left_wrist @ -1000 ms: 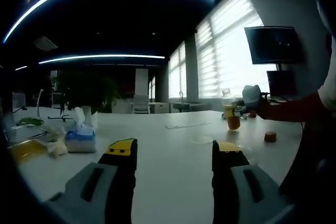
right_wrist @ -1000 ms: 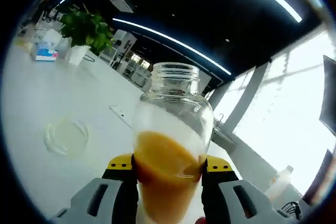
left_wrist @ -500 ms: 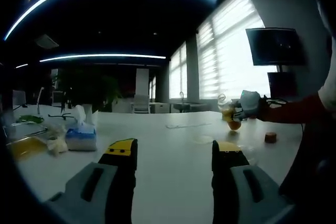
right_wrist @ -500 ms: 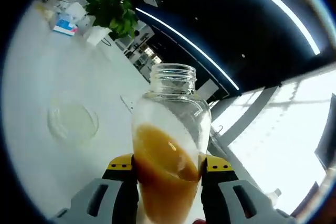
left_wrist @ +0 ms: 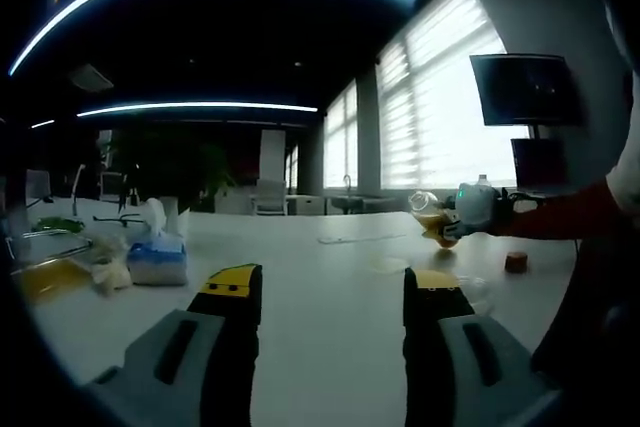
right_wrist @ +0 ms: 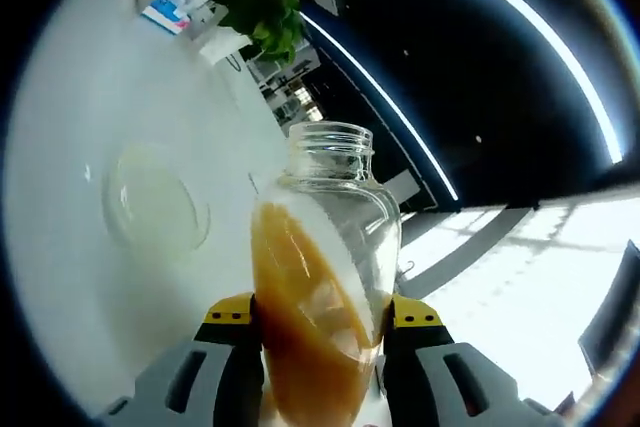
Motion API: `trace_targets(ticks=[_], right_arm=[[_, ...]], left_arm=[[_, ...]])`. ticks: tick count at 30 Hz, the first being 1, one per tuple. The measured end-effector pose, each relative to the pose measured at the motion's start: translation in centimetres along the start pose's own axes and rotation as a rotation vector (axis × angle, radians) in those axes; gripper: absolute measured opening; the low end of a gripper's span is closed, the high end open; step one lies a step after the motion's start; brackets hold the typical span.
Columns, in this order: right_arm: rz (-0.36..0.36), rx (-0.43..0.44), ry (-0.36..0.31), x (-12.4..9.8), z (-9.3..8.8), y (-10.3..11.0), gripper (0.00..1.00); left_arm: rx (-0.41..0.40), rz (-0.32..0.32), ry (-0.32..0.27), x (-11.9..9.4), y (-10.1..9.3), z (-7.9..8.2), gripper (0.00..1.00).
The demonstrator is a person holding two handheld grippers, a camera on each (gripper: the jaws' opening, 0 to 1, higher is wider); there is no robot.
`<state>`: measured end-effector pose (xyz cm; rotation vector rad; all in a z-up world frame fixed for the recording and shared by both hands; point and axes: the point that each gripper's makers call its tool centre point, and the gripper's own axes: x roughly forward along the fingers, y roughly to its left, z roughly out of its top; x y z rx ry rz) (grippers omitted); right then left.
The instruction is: Open the Petri dish lid, place the lid on the table, pour the liquid culture medium into the Petri dish, pick up the Petri dish lid from the table, and close the Petri dish
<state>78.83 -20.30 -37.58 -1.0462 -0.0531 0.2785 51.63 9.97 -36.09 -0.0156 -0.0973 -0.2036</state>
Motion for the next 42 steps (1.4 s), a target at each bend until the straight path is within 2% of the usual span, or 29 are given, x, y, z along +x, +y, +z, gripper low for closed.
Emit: trace_targets(ticks=[15,26,29,42], right_arm=[[0.030,-0.157,-0.012,1.1,0.1,1.9,0.42],[0.048,-0.221,-0.020,1.7,0.0,2.8,0.42],[0.052,-0.248,-0.024,1.7,0.1,3.3,0.42],[0.071,-0.320,-0.024,1.9,0.2,4.4,0.42]], left_arm=[[0.000,-0.002,-0.005,0.2,0.1,0.2,0.48],[-0.009,0.001,-0.005,0.2,0.3,0.0,0.48],[-0.035,-0.005,-0.016,0.1,0.3,0.3,0.48],[-0.034,0.003,-0.022,-0.1,0.5,0.5,0.48]])
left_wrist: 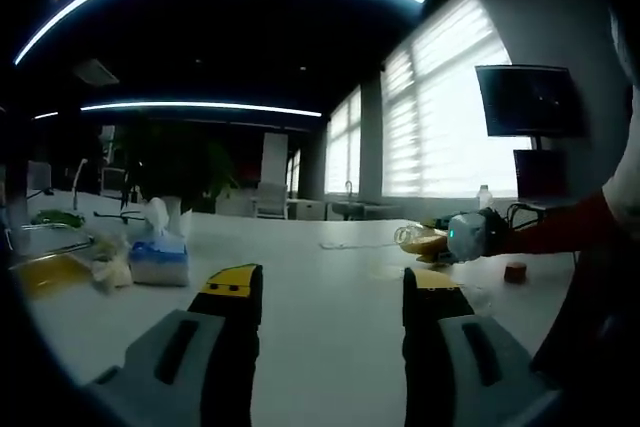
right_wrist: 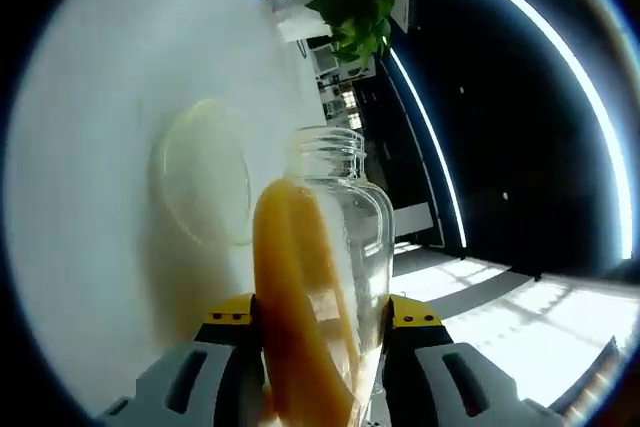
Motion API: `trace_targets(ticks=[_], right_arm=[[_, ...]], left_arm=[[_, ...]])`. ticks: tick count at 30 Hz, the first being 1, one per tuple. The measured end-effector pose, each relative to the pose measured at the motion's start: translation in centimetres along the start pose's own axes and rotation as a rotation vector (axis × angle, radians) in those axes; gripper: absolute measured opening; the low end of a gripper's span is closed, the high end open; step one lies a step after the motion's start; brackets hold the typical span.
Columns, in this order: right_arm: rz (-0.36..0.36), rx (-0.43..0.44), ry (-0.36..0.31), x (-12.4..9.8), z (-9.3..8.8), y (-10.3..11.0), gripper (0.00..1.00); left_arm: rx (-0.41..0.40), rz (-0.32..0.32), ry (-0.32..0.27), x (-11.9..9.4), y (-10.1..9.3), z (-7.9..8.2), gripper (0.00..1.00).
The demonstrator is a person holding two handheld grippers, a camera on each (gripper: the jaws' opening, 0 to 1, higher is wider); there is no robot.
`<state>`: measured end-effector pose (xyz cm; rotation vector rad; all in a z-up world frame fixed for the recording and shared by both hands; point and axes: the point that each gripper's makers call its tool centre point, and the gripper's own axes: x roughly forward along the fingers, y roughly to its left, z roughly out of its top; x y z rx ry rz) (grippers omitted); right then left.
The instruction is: Open the Petri dish lid, place the lid on the table, pour the liquid culture medium into the Petri dish, pick up the Petri dish lid from the table, and close the Petri dish
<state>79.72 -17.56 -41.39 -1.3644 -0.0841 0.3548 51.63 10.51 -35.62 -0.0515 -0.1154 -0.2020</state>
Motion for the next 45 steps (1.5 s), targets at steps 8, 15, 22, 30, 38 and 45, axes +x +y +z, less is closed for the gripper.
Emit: trace_targets(ticks=[8,15,22,30,38,45], right_arm=[[0.003,-0.042,-0.007,-0.06,0.33,0.57,0.41],[0.006,-0.060,-0.005,0.12,0.52,0.77,0.41],[0.011,-0.058,-0.009,0.22,0.58,0.76,0.41],[0.011,-0.042,-0.008,0.38,0.51,0.51,0.41],[0.023,-0.064,-0.015,0.59,0.55,0.89,0.41],[0.027,-0.075,-0.020,0.57,0.60,1.02,0.41]], left_arm=[[-0.008,0.001,-0.004,-0.07,0.11,0.09,0.48],[-0.013,0.004,-0.005,-0.09,0.28,0.06,0.48],[-0.018,0.008,-0.001,-0.05,0.43,-0.15,0.47],[-0.017,0.011,0.000,0.08,0.55,-0.18,0.47],[-0.019,0.014,-0.002,0.15,0.53,-0.10,0.47],[-0.021,0.017,-0.002,0.19,0.61,-0.13,0.47]])
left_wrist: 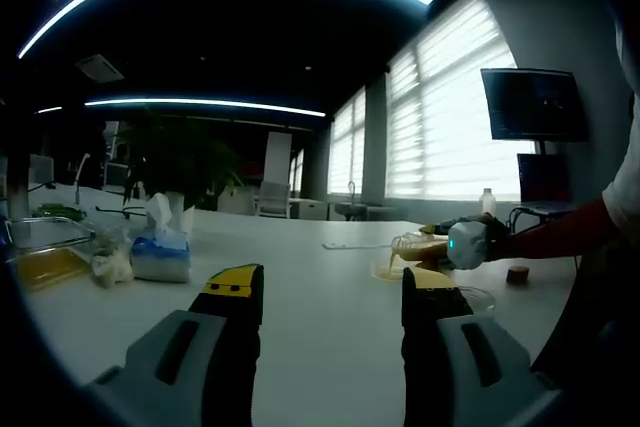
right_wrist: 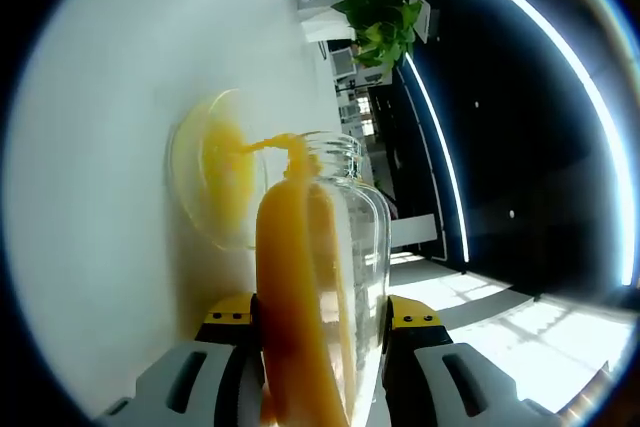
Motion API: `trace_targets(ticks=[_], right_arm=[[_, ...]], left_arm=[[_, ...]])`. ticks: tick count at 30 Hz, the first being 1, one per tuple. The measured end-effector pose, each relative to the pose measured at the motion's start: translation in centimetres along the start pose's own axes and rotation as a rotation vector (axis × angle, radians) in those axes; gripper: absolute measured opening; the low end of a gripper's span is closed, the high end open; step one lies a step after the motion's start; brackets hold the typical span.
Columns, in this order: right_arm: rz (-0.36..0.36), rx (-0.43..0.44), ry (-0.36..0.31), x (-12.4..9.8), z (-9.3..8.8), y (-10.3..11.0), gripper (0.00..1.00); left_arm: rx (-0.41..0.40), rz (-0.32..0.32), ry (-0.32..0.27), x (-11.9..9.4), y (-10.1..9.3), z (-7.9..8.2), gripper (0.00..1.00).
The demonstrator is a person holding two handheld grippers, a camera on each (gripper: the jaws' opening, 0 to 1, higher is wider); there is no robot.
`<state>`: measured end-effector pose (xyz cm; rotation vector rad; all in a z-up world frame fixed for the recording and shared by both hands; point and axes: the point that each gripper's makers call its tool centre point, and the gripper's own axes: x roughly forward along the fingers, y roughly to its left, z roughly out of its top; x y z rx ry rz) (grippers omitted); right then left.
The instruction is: Open the Petri dish lid, place the lid on the table, pour the liquid culture medium into the Petri dish, pick up the Petri dish lid from the table, and close the Petri dish
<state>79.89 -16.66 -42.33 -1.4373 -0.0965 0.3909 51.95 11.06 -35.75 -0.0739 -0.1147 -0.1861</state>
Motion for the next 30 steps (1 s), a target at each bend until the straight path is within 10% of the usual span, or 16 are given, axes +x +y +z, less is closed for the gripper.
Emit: trace_targets(ticks=[30], right_arm=[[-0.037,0.312,-0.018,-0.3,-0.1,-3.6,0.42]], left_arm=[[-0.004,0.000,0.001,0.0,-0.2,-0.1,0.47]])
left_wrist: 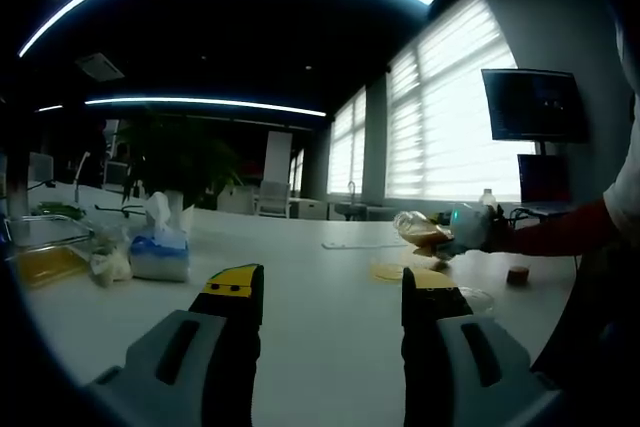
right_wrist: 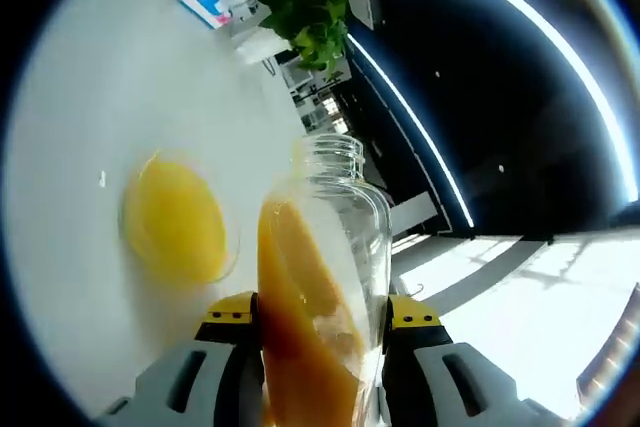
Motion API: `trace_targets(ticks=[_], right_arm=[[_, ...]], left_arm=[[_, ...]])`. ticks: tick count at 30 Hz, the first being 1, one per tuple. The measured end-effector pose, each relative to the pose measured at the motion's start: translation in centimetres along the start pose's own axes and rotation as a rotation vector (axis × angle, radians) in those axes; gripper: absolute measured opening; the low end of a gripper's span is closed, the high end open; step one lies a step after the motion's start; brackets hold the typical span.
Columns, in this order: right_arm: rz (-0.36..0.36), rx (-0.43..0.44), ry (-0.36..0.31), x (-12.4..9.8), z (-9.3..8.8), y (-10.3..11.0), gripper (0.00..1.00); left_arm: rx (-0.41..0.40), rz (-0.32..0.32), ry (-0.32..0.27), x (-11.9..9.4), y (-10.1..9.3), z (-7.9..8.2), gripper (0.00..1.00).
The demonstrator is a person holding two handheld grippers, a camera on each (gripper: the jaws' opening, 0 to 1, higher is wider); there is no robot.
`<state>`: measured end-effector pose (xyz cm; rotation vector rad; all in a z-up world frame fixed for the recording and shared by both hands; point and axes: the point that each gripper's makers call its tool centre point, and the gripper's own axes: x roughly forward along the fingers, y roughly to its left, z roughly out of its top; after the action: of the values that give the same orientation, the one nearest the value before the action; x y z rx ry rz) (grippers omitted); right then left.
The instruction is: Open the Petri dish lid, place the lid on the table, pour the liquid culture medium into the Petri dish, pick up the Petri dish lid from the table, and close the Petri dish
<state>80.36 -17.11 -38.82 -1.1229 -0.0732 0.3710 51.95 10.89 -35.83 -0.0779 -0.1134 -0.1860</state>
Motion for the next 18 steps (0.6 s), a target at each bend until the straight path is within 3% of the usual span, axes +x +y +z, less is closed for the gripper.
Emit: trace_targets(ticks=[13,18], right_arm=[[-0.051,0.309,0.016,-0.9,-0.8,-3.1,0.41],[-0.081,0.506,0.018,-1.5,-1.9,-4.5,0.41]], left_arm=[[-0.002,-0.009,-0.003,0.1,-0.6,0.1,0.47],[-0.001,-0.011,-0.006,0.1,-0.6,0.3,0.47]])
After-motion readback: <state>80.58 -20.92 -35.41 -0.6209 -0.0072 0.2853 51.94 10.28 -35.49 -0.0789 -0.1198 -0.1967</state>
